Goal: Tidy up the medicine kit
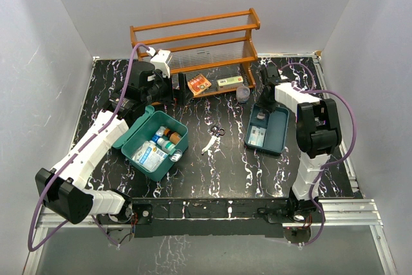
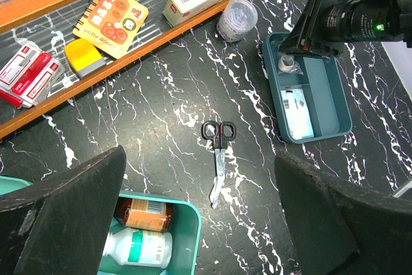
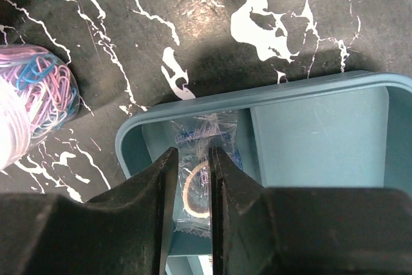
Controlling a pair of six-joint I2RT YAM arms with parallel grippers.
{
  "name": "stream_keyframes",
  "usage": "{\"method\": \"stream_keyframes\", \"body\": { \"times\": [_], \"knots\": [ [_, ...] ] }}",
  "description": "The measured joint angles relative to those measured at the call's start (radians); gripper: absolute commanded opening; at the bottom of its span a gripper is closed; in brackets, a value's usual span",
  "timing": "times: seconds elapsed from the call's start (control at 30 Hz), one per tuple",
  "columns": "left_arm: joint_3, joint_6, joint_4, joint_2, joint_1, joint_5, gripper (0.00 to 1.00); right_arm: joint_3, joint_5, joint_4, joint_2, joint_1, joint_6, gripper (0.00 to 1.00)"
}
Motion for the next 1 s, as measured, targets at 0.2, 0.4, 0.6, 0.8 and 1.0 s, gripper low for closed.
{"method": "stream_keyframes", "body": {
  "times": [0.2, 0.4, 0.6, 0.8, 1.0],
  "knots": [
    [0.001, 0.0, 0.0, 0.0, 0.0, 0.0, 0.98, 0.002, -0.024, -0.003, -0.002, 0.0, -0.027, 0.29],
    [0.006, 0.0, 0.0, 0.003, 0.0, 0.0, 0.98, 0.002, -0.024, -0.035, -0.056, 0.0, -0.037, 0.31],
    [0.006, 0.0, 0.0, 0.004, 0.0, 0.001, 0.98, -0.004, -0.044, -0.046, -0.171, 0.007, -0.045, 0.32],
    [0.006, 0.0, 0.0, 0.005, 0.0, 0.003, 0.98, -0.056, -0.055, -0.056, -0.256, 0.081, -0.002, 0.36],
    [0.008, 0.0, 0.0, 0.005, 0.0, 0.003, 0.98, -0.067, -0.043, -0.061, -0.262, 0.28, 0.05, 0.47]
  ]
}}
